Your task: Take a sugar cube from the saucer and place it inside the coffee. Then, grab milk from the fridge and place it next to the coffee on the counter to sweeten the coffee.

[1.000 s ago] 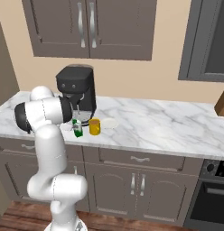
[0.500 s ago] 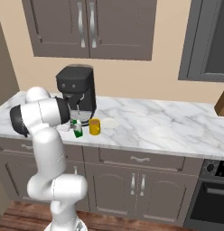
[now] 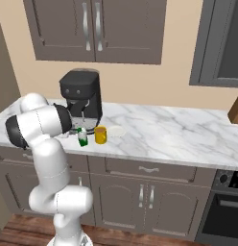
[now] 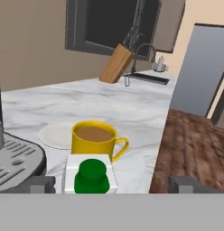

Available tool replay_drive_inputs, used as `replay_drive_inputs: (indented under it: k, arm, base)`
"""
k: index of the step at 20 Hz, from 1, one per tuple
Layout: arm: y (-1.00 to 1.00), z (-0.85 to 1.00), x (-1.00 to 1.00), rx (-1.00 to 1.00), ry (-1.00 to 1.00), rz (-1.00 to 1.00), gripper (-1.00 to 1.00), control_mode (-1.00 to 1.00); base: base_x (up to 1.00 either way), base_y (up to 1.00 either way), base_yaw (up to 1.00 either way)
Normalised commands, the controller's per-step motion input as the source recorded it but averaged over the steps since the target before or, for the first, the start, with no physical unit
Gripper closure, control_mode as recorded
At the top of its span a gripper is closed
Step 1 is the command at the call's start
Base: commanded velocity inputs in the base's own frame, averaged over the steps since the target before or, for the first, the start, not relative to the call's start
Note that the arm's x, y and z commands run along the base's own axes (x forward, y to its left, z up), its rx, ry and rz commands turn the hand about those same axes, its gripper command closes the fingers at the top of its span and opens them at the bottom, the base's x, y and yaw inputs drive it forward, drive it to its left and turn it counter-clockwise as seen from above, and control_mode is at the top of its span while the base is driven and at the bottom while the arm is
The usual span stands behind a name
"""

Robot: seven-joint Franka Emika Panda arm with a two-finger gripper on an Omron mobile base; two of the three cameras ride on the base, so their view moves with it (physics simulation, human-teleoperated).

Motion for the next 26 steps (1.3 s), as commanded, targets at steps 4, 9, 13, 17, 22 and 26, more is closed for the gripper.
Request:
replay_drive_inputs:
  k: [4,9,13,17,22,26]
  arm:
    - [0.21,0.2,-0.29,0.0,-0.21,-0.06,-1.0,-1.0]
    - [0.05,0.28,-0.91,0.0,-0.28,-0.08,-1.0,-1.0]
    - [0.0,0.29,-1.0,0.0,-0.4,-0.08,-1.0,-1.0]
    - [-0.1,0.33,-1.0,0.0,-0.47,-0.02,-1.0,-1.0]
    - [-0.27,0.46,-1.0,0.0,-0.61,0.0,-1.0,-1.0]
    - [-0.37,0.61,-1.0,0.0,-0.62,0.0,-1.0,-1.0]
  base:
    - [0.0,0.0,0.0]
    - [0.0,0.0,0.0]
    - [0.0,0.0,0.0]
    - [0.0,0.0,0.0]
    - [0.0,0.0,0.0]
    - [0.0,0.0,0.0]
